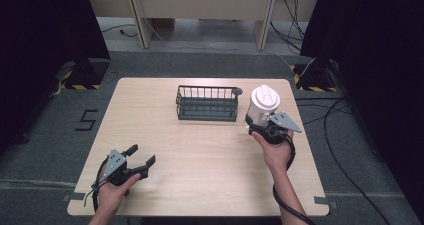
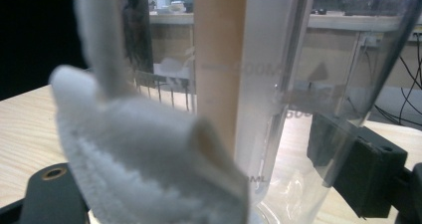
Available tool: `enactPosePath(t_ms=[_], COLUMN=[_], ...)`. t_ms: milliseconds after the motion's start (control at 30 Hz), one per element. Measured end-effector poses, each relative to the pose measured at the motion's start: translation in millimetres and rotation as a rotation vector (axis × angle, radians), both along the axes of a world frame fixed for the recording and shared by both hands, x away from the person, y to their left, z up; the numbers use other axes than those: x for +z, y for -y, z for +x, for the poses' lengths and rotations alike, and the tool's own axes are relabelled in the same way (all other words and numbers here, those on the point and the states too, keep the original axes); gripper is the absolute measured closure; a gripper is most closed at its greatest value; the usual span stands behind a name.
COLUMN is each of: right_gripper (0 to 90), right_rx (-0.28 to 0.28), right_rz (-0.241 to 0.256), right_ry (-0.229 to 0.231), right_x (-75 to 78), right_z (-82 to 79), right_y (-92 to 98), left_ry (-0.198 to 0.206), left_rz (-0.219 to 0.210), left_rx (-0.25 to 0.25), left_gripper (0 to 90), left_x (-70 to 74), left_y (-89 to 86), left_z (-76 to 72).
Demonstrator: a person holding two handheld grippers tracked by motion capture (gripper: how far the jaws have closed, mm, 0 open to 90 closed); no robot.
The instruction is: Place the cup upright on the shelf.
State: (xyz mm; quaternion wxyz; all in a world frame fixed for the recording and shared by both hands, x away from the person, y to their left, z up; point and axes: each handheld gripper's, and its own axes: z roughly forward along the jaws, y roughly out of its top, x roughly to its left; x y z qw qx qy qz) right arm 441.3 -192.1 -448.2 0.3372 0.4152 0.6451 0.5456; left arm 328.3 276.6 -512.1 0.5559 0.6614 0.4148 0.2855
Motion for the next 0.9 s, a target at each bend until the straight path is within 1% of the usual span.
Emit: enactPosePath(t_ms=[100,367,567,900], right_gripper=[18.3,18.3,18.3,18.3], right_rx=[0.004,0.012,0.018,0.030], right_rz=[0.009,0.012,0.015,-0.002], right_ry=[-0.001,0.000,0.004,0.006], right_x=[1.8,4.5,10.1,20.0], right_z=[3.5,9.0,13.1,20.6], right_y=[-5.3,-13.3,-19.3,-26.1], left_ry=[0.002,0.006,0.010,0.004], left_rz=[-0.004,-0.007,-0.011,-0.020], left_rx=[0.001,0.007,0.016,0.020], left_gripper=[17.2,17.3,17.4,17.4], left_x=[0.3,0.9,1.3,0.7], left_y=[-0.1,-0.7,-1.6,-1.7], left_z=[0.0,0.0,0.1,0.2])
